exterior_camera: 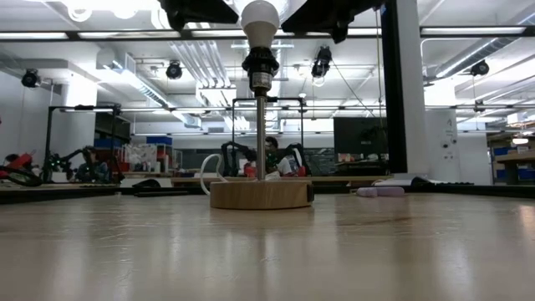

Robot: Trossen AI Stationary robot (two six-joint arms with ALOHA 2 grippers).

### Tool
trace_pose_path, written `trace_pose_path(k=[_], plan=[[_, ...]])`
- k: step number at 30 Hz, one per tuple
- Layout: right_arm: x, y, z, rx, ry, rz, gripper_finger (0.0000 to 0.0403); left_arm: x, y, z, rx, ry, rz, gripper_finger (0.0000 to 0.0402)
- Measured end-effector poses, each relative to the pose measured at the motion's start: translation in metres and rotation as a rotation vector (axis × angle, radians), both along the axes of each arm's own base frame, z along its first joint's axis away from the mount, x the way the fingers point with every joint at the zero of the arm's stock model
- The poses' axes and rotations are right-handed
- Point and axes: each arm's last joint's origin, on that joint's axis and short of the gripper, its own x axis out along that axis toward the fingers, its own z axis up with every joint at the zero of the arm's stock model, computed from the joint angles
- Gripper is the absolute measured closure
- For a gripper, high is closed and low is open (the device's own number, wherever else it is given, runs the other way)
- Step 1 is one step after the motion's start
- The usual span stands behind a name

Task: Screw lightbulb
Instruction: Insert the lightbulb into the brown lamp

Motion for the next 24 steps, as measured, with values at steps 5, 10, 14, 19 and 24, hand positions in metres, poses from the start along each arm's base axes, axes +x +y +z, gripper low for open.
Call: trace_pose_path(k=[5, 10, 14, 19, 24], plan=[[0.002, 0.000, 0.002, -0.015, -0.029, 0.007, 0.0403, 0.002, -0.001, -0.002, -0.005, 0.004, -0.010, 0.0401], [0.002, 0.001, 0.003, -0.004, -0.041, 0.030, 0.0403, 0.007, -0.001, -0.007, -0.001, 0.025, -0.008, 0.0401], [0.002, 0.003, 0.003, 0.021, -0.046, 0.036, 0.0403, 0.009, 0.001, -0.010, 0.004, 0.037, 0.002, 0.0401], [0.002, 0.004, 0.003, 0.020, -0.047, 0.050, 0.0403, 0.007, 0.003, -0.009, 0.017, 0.039, 0.036, 0.0401], [0.001, 0.003, -0.001, 0.032, -0.004, 0.002, 0.0403, 0.003, 0.003, -0.004, 0.013, 0.019, 0.034, 0.0401]])
